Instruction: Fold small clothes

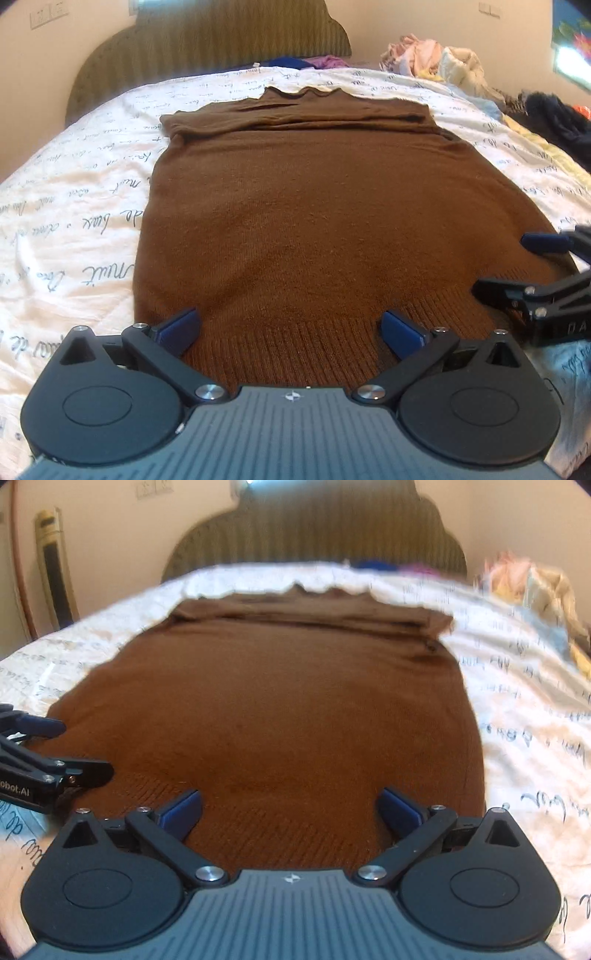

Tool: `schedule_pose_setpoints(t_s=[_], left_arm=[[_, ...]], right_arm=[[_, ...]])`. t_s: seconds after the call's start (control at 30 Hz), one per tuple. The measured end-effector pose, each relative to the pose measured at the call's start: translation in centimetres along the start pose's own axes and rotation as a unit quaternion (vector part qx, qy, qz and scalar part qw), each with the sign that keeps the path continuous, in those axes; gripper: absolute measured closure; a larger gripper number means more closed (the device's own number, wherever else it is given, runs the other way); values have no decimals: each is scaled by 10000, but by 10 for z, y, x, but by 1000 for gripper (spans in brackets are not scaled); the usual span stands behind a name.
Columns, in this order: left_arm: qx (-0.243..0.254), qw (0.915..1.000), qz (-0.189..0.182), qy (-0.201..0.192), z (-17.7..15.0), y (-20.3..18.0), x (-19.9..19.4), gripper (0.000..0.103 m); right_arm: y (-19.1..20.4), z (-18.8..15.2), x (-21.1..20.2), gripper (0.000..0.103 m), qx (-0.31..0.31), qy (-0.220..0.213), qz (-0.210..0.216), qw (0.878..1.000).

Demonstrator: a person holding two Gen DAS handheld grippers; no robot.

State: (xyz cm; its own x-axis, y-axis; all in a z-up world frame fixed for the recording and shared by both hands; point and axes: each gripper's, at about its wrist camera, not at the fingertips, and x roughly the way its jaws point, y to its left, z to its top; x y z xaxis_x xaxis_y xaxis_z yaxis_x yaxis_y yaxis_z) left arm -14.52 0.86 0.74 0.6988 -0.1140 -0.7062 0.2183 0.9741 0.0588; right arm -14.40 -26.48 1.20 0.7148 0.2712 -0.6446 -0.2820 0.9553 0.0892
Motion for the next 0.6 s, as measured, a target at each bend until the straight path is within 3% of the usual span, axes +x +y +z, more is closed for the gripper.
schedule_pose_setpoints(t_s=[0.17, 0.3, 0.4, 0.47, 0.53, 0.6], left_arm=[[-672, 9974, -187, -199, 2, 36, -24, 0], [-1694, 9844, -482, -16, 0, 87, -19, 1], [-2463, 9647, -927, 124, -1, 117, -10, 1], [-2915, 9464, -1390, 103, 1, 132, -5, 1], [-3351, 9229, -1884, 204, 0, 146, 2, 1], [-3596, 9058, -2228, 254, 1, 155, 6, 1]], right_arm=[[-29, 5, -23, 0, 708, -175, 110, 9973], [-90, 4, -41, 0, 1989, -149, 505, 9786], [-134, -2, -43, 0, 2908, -1, 875, 9528], [-154, -10, -38, 0, 3493, 253, 1467, 9251], [-165, -17, -30, 0, 3920, 433, 2003, 8969], [-165, -18, -26, 0, 3982, 576, 2320, 8856]])
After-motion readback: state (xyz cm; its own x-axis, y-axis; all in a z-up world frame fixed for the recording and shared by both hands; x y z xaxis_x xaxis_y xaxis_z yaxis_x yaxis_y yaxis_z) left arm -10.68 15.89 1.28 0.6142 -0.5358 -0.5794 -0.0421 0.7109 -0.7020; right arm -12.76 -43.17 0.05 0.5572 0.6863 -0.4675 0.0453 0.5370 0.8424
